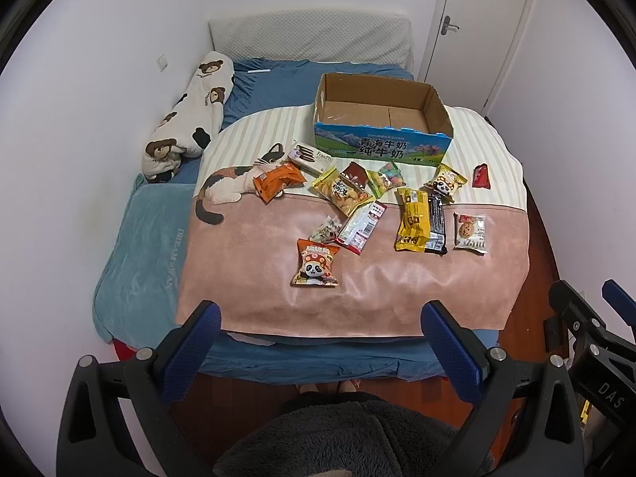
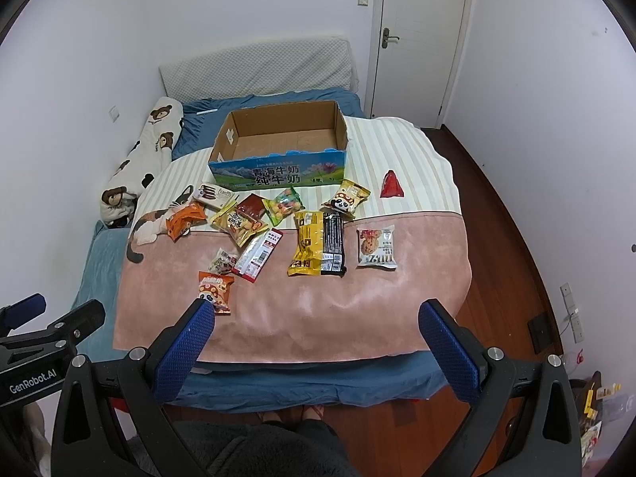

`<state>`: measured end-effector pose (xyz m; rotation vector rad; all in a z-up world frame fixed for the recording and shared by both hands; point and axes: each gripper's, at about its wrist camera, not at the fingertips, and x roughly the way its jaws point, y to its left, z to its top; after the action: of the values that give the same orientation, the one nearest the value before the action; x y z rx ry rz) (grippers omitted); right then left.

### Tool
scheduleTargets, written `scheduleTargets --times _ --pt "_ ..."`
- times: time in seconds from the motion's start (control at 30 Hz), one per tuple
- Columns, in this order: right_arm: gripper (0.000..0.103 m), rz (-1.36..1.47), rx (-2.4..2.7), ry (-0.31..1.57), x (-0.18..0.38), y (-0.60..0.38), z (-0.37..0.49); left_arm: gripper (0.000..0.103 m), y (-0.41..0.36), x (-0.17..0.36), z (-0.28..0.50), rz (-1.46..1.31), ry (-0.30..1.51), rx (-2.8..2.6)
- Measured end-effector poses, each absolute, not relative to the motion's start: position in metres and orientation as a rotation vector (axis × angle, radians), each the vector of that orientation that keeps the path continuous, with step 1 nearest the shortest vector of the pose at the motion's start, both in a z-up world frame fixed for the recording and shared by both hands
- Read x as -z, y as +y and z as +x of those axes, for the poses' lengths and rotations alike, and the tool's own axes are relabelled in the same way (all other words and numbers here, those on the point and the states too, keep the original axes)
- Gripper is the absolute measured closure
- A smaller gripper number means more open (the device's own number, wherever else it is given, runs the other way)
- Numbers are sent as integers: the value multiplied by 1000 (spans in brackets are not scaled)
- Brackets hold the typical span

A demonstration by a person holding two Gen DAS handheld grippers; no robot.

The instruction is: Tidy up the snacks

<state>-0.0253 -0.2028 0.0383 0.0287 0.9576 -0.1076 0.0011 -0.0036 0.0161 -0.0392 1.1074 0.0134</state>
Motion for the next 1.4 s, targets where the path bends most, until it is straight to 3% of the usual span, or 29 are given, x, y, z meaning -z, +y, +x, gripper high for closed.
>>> scheduleTargets --times 1.4 --pt "0 34 104 930 -47 -211 -36 0 -7 -27 1 -40 1090 -15"
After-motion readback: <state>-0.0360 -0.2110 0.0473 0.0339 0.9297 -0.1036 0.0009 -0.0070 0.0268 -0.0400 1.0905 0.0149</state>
